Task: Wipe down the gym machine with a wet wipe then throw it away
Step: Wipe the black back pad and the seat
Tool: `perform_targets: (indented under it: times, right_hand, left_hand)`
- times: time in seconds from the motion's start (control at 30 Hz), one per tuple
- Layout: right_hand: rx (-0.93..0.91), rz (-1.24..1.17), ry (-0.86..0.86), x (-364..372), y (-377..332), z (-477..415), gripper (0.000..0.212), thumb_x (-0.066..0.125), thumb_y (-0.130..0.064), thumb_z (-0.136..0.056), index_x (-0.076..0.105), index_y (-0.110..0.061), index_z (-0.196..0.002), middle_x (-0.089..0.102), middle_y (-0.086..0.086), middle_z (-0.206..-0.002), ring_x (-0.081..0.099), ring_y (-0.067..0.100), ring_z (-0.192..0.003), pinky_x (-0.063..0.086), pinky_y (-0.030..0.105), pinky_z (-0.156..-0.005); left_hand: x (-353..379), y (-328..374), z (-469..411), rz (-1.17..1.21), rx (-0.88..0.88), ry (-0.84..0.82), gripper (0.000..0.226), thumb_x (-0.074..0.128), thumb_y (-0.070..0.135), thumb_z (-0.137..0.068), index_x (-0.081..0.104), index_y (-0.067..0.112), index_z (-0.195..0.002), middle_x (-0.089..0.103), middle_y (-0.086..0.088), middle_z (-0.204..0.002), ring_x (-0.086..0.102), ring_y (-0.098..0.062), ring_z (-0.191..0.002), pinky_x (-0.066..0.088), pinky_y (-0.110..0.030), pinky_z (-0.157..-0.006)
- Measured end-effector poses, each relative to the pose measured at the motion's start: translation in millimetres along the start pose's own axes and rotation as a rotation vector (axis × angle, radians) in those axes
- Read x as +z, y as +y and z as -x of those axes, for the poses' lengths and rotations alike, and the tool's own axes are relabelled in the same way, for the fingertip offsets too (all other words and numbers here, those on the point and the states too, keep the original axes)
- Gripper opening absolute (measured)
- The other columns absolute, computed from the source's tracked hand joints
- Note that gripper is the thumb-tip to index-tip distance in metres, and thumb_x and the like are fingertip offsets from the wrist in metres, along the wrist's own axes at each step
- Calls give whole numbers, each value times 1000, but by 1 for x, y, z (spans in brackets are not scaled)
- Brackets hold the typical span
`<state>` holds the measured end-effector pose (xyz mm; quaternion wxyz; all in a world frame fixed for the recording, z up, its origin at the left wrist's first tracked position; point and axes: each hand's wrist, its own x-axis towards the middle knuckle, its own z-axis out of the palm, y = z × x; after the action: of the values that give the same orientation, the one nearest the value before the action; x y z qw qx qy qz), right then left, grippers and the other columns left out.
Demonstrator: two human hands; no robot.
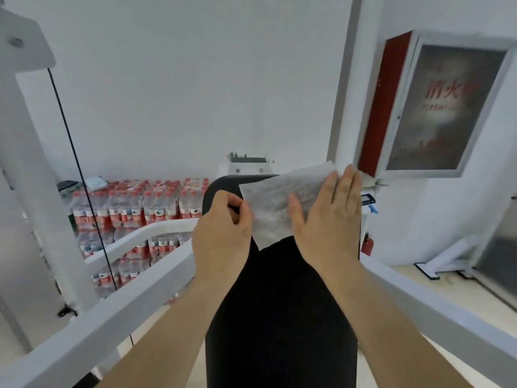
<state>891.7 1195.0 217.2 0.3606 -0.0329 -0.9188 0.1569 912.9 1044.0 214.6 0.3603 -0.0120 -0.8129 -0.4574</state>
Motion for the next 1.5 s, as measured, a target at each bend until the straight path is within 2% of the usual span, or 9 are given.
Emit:
perform_targets:
  times: [0.13, 0.33, 0.53, 0.73, 1.0, 1.1, 1.17, 1.33, 1.5]
  right_hand:
    - [-139, -38, 215, -2, -13, -8, 75, 30, -50, -99, 10, -2, -154, 1, 19, -162, -4, 31, -150, 7, 45, -122]
    - [-461, 68, 184, 33, -19, -11, 56, 22, -48, -103, 21, -25, -154, 13, 12, -162, 9, 27, -150, 13, 55, -119]
    - [-1232, -117, 397, 34, -52, -36, 20, 54, -15, -96, 53, -23, -113, 60, 7, -132, 48, 23, -130, 38, 44, -105]
    - [-690, -222, 583, 28, -55, -64, 16, 63, 5, -79, 71, -5, -87, 65, 12, -98, 48, 23, -93, 43, 41, -71]
    - [-894, 102, 29, 34, -74, -15, 60, 34, -44, -100, 37, -8, -148, 27, 10, -159, 25, 23, -147, 22, 47, -117]
    - [-886, 136, -32, 28, -126, -28, 33, 41, -34, -97, 68, -17, -88, 68, 6, -96, 61, 27, -99, 43, 40, -79]
    - [-919, 228, -94, 25, -142, -36, 39, 41, -30, -96, 47, -20, -59, 44, -6, -60, 51, 17, -64, 25, 30, -53]
    - [-564, 70, -158, 2, -77, -65, 52, 26, -57, -96, 49, -21, -68, 52, -3, -68, 50, 21, -66, 34, 33, -61]
    - [-156, 148, -63, -15, -3, -78, 63, 20, -48, -100, 50, -15, -55, 53, 1, -57, 53, 24, -58, 39, 34, -62]
  left_hand:
    - [-2, -4, -12, 70, -31, -27, 18, 58, 35, -93, 51, 27, -78, 59, -1, -53, 59, -20, -47, 53, -46, -55]
    - [-7, -6, -15, 142, -15, -57, 15, 62, 29, -91, 54, 26, -79, 60, -3, -51, 57, -19, -40, 52, -40, -49]
    - [-20, -38, 2, 95, -55, 237, 17, 67, 33, -82, 52, 38, -83, 53, 0, -66, 49, -9, -60, 40, -19, -55]
    - [0, -42, 25, 403, -337, 32, 11, 29, 40, -101, 32, 48, -94, 38, 37, -84, 36, 40, -71, 27, 9, -64]
    - [4, -47, 27, 394, -242, 97, 26, 23, 44, -96, 49, 46, -101, 56, 48, -86, 48, 31, -84, 34, 5, -70]
    - [3, -44, 28, 390, -273, 84, 28, 23, 34, -102, 49, 43, -103, 58, 44, -84, 45, 33, -81, 32, 6, -68]
    - [1, -42, 29, 372, -284, 62, 24, 22, 38, -101, 43, 48, -97, 53, 52, -81, 42, 36, -82, 30, 8, -68]
    - [4, -43, 31, 287, -278, 81, 19, 22, 39, -100, 40, 33, -103, 40, 30, -84, 37, 39, -72, 28, 9, -65]
    - [6, -47, 32, 224, -257, 87, 20, 22, 39, -101, 38, 36, -88, 38, 24, -76, 39, 35, -65, 30, 6, -61]
